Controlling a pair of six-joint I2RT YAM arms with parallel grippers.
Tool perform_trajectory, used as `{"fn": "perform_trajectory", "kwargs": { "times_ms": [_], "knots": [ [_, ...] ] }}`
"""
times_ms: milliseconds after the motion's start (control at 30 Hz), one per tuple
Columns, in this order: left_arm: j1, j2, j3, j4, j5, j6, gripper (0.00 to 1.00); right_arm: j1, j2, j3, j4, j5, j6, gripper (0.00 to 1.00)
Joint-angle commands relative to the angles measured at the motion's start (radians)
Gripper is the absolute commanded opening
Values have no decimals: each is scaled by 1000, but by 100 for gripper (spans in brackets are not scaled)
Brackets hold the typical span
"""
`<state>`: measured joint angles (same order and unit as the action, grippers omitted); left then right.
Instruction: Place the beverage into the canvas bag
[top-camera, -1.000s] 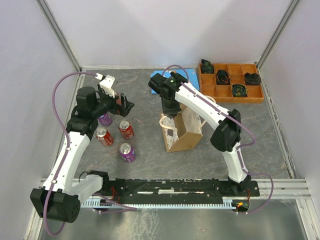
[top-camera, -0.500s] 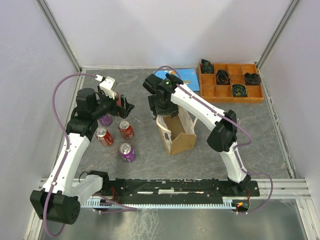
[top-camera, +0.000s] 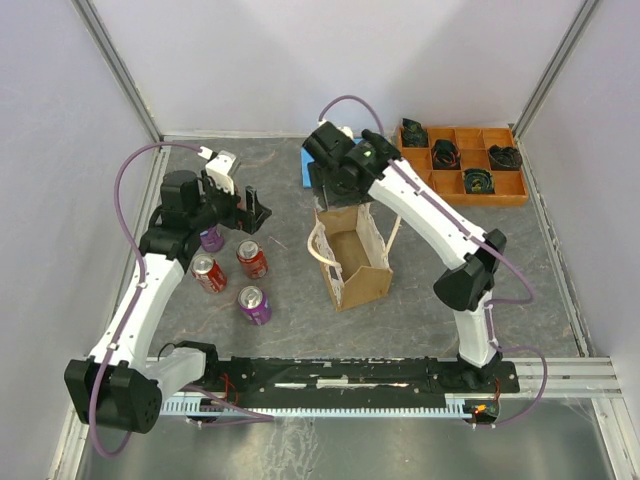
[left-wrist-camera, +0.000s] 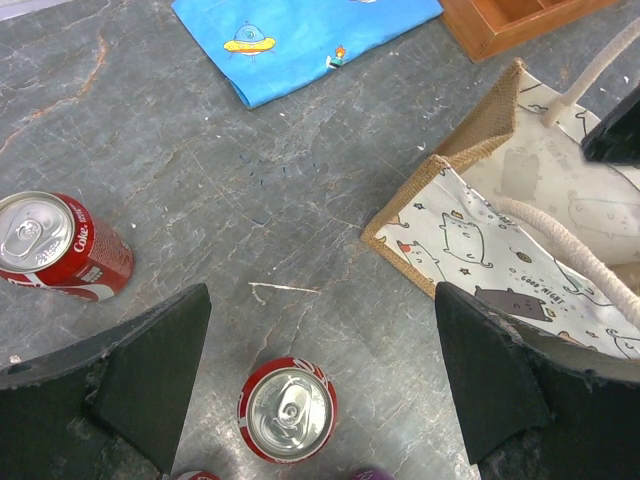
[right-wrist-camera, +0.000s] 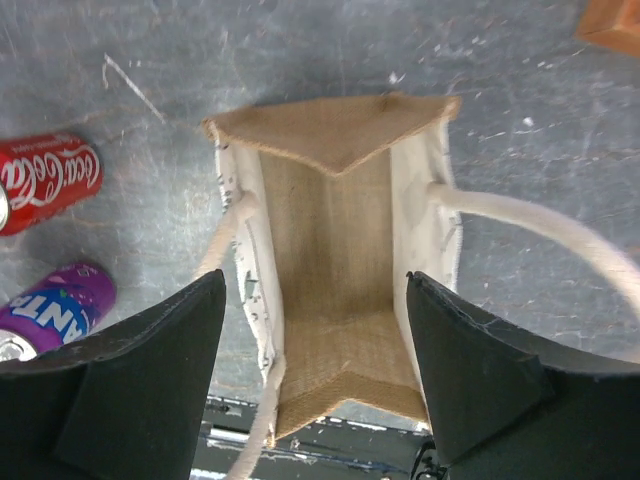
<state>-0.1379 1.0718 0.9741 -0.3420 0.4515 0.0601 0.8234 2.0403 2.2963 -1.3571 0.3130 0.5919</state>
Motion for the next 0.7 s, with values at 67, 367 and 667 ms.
{"fn": "perform_trajectory", "kwargs": {
  "times_ms": [67,367,667],
  "knots": [
    [-5,17,51,35,30,8,99,-111,-97,-2,17,82,-68,78],
    [-4,37,54,35,48,16,99,-161,-116,-114,-25,10,-210,65],
    [-4,50,53,38,57,21,98,-162,-145,-352,43,-28,-189,60]
  ]
}}
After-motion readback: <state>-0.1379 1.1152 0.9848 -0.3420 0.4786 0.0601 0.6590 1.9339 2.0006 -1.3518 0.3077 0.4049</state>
